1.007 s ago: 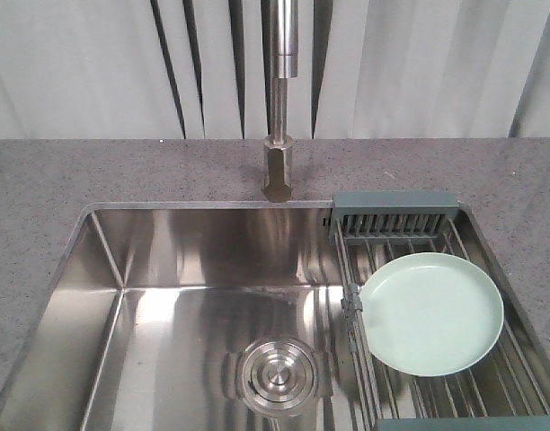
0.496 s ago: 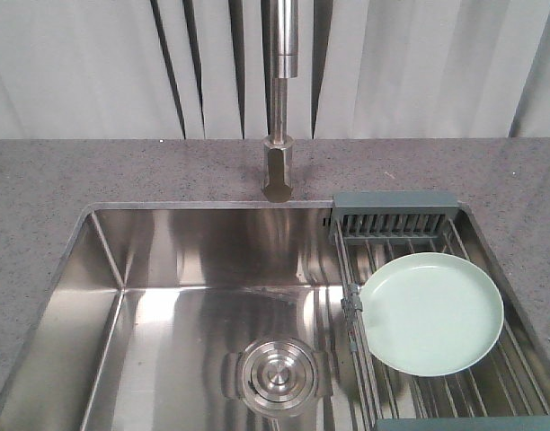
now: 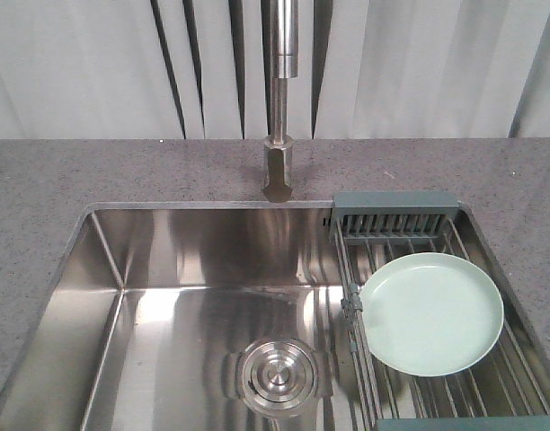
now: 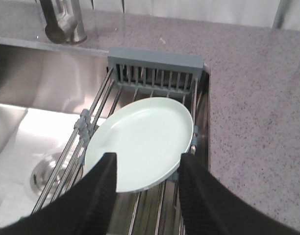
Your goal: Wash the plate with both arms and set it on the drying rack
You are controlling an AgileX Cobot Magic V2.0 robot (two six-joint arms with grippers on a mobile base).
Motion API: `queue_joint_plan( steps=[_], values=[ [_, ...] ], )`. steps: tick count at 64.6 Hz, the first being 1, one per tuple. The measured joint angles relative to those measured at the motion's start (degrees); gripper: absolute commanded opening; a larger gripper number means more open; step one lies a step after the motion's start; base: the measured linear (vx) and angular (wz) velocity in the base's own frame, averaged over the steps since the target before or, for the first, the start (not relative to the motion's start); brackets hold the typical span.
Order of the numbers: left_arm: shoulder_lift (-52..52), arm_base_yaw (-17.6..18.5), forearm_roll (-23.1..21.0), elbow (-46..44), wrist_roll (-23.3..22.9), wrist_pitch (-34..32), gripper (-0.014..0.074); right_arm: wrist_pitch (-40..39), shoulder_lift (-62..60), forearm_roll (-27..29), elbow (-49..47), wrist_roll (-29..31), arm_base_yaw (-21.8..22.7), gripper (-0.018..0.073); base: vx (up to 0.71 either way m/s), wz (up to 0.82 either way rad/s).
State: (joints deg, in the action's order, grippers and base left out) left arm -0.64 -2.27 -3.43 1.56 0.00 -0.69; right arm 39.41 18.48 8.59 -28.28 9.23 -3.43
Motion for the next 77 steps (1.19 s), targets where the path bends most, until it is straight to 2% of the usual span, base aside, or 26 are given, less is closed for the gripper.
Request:
queue_joint_plan(
  steps=[12, 22, 29, 37, 44, 53, 61, 77],
  values=[
    [0.0, 0.0, 0.0, 0.0, 0.0, 0.2, -0.0006, -15.8, -6.7, 0.3, 11.7, 0.0, 0.0, 0.0224, 0.00, 0.00],
    [0.0, 0.0, 0.0, 0.0, 0.0, 0.2, -0.0006, -25.5, -10.9, 1.9, 18.4, -0.2, 0.0, 0.0085, 0.00, 0.00],
    [0.0, 0.0, 0.0, 0.0, 0.0, 0.2, -0.0006, -27.9, -11.6, 2.4, 19.7, -0.4, 0.0, -0.0012, 0.00, 0.00],
    [0.0, 0.0, 0.0, 0.0, 0.0, 0.2, -0.0006, -28.5, -11.6, 2.1, 19.7, -0.4, 0.0, -0.0008, 0.00, 0.00],
    [0.0, 0.0, 0.0, 0.0, 0.0, 0.2, -0.0006, -28.6, -11.6, -2.8, 19.7, -1.4, 0.0, -0.0008, 0.00, 0.00],
    [0.0, 0.0, 0.0, 0.0, 0.0, 0.2, -0.0006, -28.9, -11.6, -7.1, 19.7, -6.9, 0.0, -0.0008, 0.00, 0.00],
    [0.0, 0.0, 0.0, 0.0, 0.0, 0.2, -0.0006, -29.6, -13.2, -8.0, 20.2, -10.0, 0.0, -0.0006, 0.00, 0.00],
    [0.0, 0.0, 0.0, 0.0, 0.0, 0.2, -0.0006, -35.3, -18.7, -9.5, 27.8, -10.4, 0.0, -0.0004, 0.00, 0.00]
  ],
)
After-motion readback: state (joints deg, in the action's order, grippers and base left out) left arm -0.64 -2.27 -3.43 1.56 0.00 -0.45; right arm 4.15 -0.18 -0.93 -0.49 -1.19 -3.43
